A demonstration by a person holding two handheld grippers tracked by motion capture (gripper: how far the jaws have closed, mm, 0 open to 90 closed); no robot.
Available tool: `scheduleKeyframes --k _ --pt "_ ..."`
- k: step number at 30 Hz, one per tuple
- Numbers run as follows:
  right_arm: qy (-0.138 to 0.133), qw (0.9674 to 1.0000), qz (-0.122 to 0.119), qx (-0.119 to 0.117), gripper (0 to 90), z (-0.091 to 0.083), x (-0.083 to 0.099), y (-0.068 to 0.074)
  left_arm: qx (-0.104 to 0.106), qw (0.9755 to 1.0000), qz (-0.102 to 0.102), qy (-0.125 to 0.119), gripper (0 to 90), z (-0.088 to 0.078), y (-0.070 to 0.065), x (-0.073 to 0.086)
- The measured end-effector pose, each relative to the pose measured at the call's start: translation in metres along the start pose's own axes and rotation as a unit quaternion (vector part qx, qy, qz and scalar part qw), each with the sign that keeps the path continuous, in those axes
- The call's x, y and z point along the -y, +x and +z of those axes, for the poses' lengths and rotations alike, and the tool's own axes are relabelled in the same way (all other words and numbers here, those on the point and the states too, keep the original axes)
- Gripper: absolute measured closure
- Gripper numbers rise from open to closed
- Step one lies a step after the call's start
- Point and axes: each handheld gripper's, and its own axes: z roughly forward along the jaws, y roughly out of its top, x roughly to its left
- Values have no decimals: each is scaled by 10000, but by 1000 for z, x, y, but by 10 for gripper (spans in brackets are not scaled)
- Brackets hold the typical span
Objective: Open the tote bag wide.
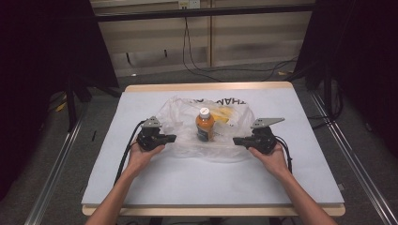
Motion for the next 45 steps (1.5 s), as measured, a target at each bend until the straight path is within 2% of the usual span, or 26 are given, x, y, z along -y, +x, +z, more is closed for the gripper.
scheduleKeyframes --k 1,2,5,9,13,16,19,21,25,26,27,28,30,31,33,34,35,36,37,38,39,40,41,42,44,45 --pt "0 10000 0 0 900 0 0 0 0 10000 0 0 900 0 0 0" --pt "-194 9998 2 -55 900 -8 -6 3 12 9999 39 -164 900 -7 -7 -4" --pt "-395 9992 -63 -63 900 -19 -18 8 46 9994 154 -323 900 -15 -15 -13" --pt "-519 9985 -155 -44 900 -26 -38 10 125 9990 290 -329 900 -16 -24 -27" --pt "-498 9983 -298 -92 900 -22 -64 12 208 9983 481 -263 900 -13 -32 -46" --pt "-476 9978 -440 -165 900 -18 -86 14 220 9969 715 -241 900 -12 -38 -65" --pt "-474 9972 -548 -159 900 -11 -107 12 162 9966 751 -302 900 -8 -37 -81" --pt "-453 9973 -551 -156 900 -4 -118 8 115 9971 688 -289 900 -1 -32 -87" --pt "-129 9989 -403 -200 900 19 -123 -8 -57 9984 547 92 900 25 -18 -88" --pt "-30 9990 -375 -255 900 26 -120 -11 -105 9990 418 140 900 33 -17 -85" --pt "105 9990 -343 -268 900 33 -117 -14 -105 9990 418 140 900 33 -17 -85" --pt "259 9987 -316 -319 900 40 -113 -16 -37 9985 436 334 900 44 -14 -79" --pt "559 9974 -284 -348 900 55 -103 -21 -13 9983 435 400 900 50 -13 -75" --pt "715 9964 -240 -383 900 61 -97 -24 -33 9967 479 655 900 61 -14 -68" --pt "978 9942 -144 -416 900 74 -86 -31 -33 9938 573 955 900 70 -13 -62" --pt "1125 9926 -98 -444 900 80 -81 -35 -36 9945 478 935 900 74 -12 -58" --pt "1273 9909 -84 -435 900 85 -77 -37 31 9927 564 1070 900 75 -9 -56" --pt "1379 9893 -47 -475 900 90 -72 -39 24 9924 514 1115 900 77 -9 -53" --pt "1507 9875 -64 -466 900 95 -69 -41 45 9908 595 1214 900 77 -8 -50" --pt "1647 9853 -3 -465 900 100 -67 -42 73 9919 471 1177 900 79 -10 -47" --pt "1730 9837 46 -497 900 105 -64 -44 63 9920 454 1179 900 81 -13 -45" --pt "1820 9821 81 -480 900 109 -63 -46 91 9898 579 1298 900 80 -13 -43" --pt "1910 9805 100 -457 900 114 -61 -49 108 9905 546 1254 900 79 -16 -41" --pt "1985 9791 127 -418 900 119 -60 -51 166 9900 560 1285 900 77 -17 -38" --pt "1963 9789 293 -490 900 121 -61 -56 274 9894 604 1295 900 75 -25 -31" --pt "1973 9786 329 -493 900 122 -62 -58 290 9876 717 1369 900 73 -30 -28"
